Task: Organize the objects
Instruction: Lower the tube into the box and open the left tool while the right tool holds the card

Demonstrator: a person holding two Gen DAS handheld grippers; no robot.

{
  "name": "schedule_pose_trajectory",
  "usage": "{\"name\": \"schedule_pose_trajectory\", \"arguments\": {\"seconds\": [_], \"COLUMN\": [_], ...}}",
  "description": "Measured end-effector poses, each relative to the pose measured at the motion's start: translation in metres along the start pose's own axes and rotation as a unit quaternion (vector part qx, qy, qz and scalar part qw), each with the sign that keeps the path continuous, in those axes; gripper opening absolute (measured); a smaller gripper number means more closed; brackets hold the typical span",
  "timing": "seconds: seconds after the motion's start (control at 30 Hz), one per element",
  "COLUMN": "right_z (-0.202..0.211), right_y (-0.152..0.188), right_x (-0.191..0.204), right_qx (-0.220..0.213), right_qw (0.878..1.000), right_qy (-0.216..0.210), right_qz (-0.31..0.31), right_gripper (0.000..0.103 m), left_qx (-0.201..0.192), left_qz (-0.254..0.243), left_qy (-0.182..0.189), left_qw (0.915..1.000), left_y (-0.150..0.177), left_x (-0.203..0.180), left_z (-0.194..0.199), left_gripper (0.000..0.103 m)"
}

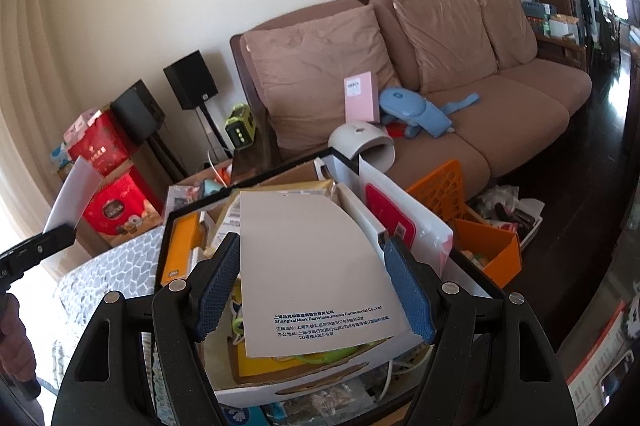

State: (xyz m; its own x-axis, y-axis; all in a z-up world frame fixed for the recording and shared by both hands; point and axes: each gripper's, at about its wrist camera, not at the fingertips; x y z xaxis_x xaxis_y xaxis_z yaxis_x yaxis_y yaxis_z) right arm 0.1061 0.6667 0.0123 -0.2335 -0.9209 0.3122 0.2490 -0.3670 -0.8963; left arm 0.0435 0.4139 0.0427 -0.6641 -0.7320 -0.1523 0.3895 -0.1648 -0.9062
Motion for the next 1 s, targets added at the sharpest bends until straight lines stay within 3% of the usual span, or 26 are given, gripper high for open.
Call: {"name": "schedule_pose_trajectory", "arguments": {"seconds": [0.33, 0.6, 1.0], "right_z": [-0.007, -0.024, -0.024], "right_y": [0.007, 0.02, 0.021], "right_x": [-0.003, -0.012, -0.017], "right_qx": [0.024, 0.072, 0.073], "right_qw": [1.0, 0.997, 0.997], "right_qy": [0.009, 0.034, 0.033], "right_qz": [0.001, -0.009, -0.013], "right_gripper": [0.075, 0.075, 0.075], "left_qx": [0.045, 0.07, 0.1], "left_qz": [-0.007, -0.017, -0.034], "left_qy": [0.022, 0.025, 0.012], "left_qw": [0.9987, 0.9971, 0.9944], "left_y": [0.016, 0.026, 0.042], "left_x": [-0.031, -0.047, -0.063], "left_z": [-0.056, -0.093, -0.139], "left_gripper": [0.026, 0.027, 0.029]}}
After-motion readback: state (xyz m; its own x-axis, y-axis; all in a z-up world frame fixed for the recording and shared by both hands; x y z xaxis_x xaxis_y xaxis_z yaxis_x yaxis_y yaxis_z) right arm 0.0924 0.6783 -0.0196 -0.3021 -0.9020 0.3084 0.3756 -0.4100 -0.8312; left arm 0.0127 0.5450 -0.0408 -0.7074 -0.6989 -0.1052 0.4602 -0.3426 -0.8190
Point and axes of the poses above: each gripper's, at about its wrist camera, not at the fingertips, and z roughly against the way its jaws point, x to its left, y to its underside, and after that the axes turned 15 degrees about -x, right-handed
